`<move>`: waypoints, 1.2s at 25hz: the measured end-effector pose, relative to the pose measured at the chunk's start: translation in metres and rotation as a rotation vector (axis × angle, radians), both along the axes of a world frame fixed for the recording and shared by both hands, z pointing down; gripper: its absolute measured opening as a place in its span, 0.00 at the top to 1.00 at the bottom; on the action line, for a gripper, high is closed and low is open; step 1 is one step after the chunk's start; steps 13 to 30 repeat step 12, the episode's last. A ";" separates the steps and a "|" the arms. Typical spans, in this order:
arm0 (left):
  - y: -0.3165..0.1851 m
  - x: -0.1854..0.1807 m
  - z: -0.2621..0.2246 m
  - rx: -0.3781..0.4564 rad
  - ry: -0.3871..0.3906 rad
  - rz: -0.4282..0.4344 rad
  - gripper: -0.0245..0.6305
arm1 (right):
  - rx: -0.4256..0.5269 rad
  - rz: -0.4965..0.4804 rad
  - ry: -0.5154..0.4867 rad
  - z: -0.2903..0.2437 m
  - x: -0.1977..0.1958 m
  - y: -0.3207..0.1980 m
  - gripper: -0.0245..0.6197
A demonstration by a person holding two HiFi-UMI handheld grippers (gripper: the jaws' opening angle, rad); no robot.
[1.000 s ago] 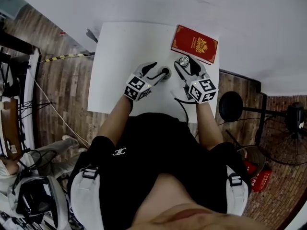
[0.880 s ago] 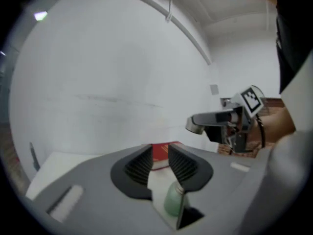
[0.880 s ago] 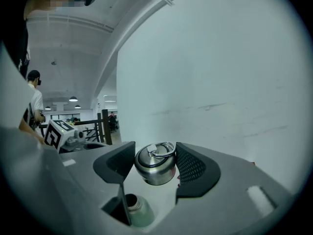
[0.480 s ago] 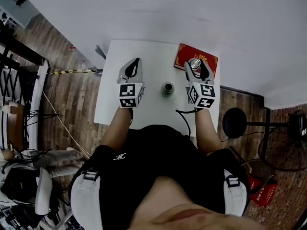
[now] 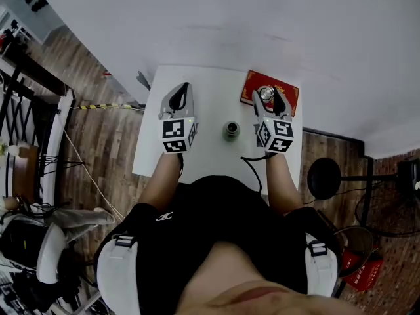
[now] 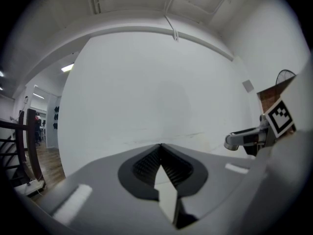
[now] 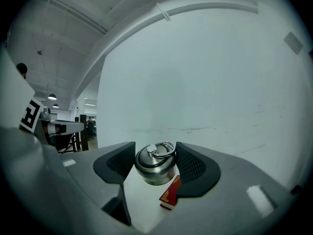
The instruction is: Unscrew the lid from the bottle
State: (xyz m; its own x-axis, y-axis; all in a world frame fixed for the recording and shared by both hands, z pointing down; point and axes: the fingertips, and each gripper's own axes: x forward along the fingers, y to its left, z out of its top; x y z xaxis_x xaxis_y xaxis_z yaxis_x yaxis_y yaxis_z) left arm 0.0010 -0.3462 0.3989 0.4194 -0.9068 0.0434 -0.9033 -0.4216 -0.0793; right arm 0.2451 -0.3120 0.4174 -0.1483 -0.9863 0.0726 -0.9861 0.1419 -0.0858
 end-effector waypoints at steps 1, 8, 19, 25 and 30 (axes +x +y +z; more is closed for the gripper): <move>0.002 0.002 -0.001 0.002 -0.003 0.002 0.88 | 0.002 -0.001 0.003 -0.001 0.001 0.001 0.55; -0.002 0.005 0.003 -0.004 -0.011 0.006 0.88 | 0.014 -0.026 0.009 -0.003 -0.001 -0.001 0.55; -0.014 0.005 0.007 -0.005 -0.010 0.008 0.88 | 0.010 -0.046 0.009 0.004 -0.007 -0.012 0.55; -0.014 0.005 0.007 -0.005 -0.010 0.008 0.88 | 0.010 -0.046 0.009 0.004 -0.007 -0.012 0.55; -0.014 0.005 0.007 -0.005 -0.010 0.008 0.88 | 0.010 -0.046 0.009 0.004 -0.007 -0.012 0.55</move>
